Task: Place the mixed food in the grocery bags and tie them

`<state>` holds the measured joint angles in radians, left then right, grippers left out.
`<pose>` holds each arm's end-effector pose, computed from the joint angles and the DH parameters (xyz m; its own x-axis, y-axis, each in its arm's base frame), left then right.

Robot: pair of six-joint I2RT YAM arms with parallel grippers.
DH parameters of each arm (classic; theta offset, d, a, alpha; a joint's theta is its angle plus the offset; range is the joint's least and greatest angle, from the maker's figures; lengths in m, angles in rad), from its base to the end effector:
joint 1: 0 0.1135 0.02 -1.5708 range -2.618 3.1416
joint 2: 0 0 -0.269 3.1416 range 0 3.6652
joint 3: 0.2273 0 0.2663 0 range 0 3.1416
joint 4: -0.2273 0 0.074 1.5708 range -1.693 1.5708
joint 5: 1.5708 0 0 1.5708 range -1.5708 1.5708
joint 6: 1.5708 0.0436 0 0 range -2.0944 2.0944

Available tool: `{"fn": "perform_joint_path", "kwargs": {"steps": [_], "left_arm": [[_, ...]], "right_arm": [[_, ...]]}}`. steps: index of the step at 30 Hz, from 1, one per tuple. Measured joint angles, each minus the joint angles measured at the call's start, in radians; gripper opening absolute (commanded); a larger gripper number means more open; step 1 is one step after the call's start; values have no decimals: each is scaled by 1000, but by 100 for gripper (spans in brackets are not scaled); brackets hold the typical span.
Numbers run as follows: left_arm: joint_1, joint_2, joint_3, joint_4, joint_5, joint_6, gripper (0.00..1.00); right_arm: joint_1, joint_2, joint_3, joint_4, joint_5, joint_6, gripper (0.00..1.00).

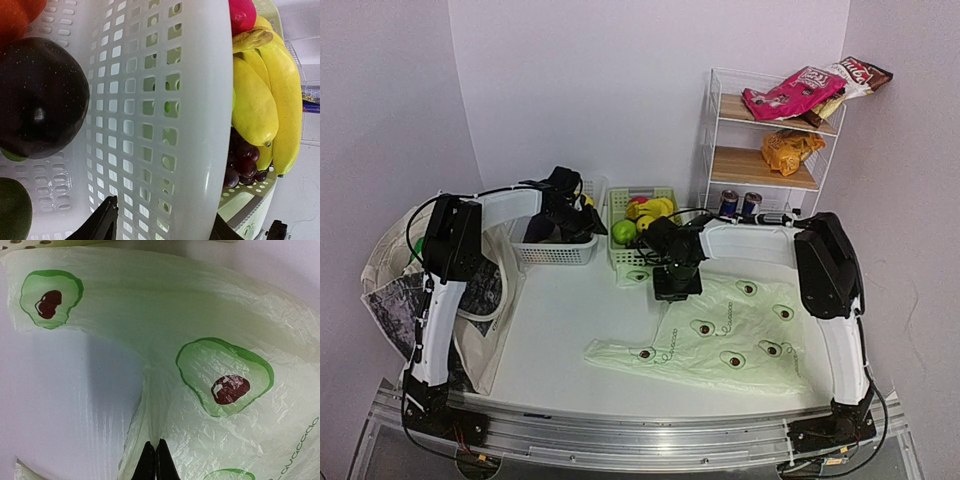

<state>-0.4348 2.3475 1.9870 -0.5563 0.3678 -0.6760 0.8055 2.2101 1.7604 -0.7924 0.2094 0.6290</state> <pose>0.4852 -0.2426 0.1790 -0.9316 -0.2111 -0.2960 0.0110 0.7975 -0.6033 0.3376 0.3384 0.1602 -0.9179 -0.1248 -0.3768 -0.1471 0.9886 0.0308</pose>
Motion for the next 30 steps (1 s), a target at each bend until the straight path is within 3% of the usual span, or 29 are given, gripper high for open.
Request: {"fn": "perform_joint_path", "kwargs": {"steps": [8, 19, 25, 30], "left_arm": [[2, -13, 0, -47, -29, 47, 49], [4, -18, 64, -96, -22, 137, 76], [4, -53, 80, -73, 6, 224, 79], [6, -144, 57, -34, 119, 359, 83]], "right_arm": [[0, -106, 4, -11, -30, -12, 0], [0, -317, -23, -15, -145, -29, 0], [0, -420, -60, -33, -212, -51, 0], [0, -522, -61, -38, -276, -66, 0]]}}
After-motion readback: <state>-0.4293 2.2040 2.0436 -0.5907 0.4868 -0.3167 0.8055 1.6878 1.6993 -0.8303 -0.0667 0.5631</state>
